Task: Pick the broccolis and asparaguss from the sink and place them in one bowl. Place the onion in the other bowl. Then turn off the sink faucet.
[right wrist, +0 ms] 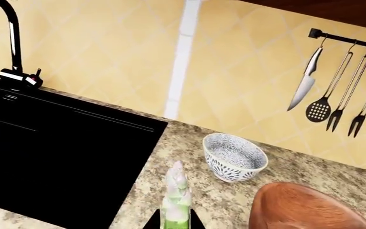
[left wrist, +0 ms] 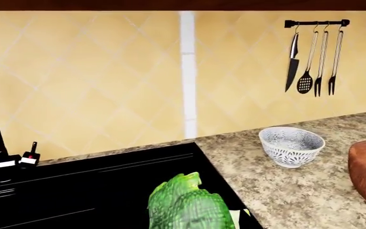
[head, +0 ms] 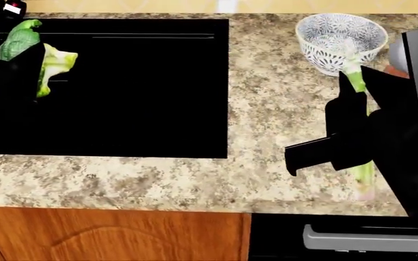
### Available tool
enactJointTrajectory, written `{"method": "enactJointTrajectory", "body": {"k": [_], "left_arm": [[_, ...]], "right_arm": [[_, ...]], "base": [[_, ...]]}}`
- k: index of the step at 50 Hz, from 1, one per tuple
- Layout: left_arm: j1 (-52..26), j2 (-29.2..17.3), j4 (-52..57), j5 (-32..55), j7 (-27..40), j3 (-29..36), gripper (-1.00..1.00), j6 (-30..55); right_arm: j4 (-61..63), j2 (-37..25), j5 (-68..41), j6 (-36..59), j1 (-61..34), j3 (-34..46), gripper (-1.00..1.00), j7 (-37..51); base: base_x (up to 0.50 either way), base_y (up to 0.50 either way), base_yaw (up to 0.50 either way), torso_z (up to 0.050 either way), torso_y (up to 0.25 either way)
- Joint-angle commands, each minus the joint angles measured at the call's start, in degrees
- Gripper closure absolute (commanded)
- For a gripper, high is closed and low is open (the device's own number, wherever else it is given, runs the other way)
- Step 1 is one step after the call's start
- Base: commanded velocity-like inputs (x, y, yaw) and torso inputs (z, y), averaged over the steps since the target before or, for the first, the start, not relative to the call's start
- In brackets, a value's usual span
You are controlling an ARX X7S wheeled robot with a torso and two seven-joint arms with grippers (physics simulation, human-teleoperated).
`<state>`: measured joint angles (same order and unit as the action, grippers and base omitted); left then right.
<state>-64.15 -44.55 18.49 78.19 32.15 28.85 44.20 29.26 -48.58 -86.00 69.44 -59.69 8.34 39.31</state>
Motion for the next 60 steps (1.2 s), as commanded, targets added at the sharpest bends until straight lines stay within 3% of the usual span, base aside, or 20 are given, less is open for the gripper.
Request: {"method": "enactJointTrajectory", "body": {"k": [1, 43, 60], "left_arm": [[-0.1, 0.2, -0.3, 0.3, -0.5, -0.5, 1.00, -0.4], [0.0, 0.6, -0.3, 0.5, -0.3, -0.5, 1.00, -0.9], [0.3, 0.1, -0.7, 0.1, -1.1, -0.8, 1.00, -1.5]], "right_arm": [[0.5, 0.1, 1.3, -0.9, 1.6, -0.5, 1.00, -0.8], [0.0, -2.3, 0.2, -0.8, -0.3, -0.2, 1.00, 0.5], [1.5, -1.7, 7.5, -3.5, 1.5, 1.9, 1.00, -4.7]], "base": [[0.00, -0.50, 0.00, 0.000, 0.000], [0.06, -0.50, 0.00, 0.000, 0.000], [0.37, -0.33, 0.00, 0.000, 0.000]]}}
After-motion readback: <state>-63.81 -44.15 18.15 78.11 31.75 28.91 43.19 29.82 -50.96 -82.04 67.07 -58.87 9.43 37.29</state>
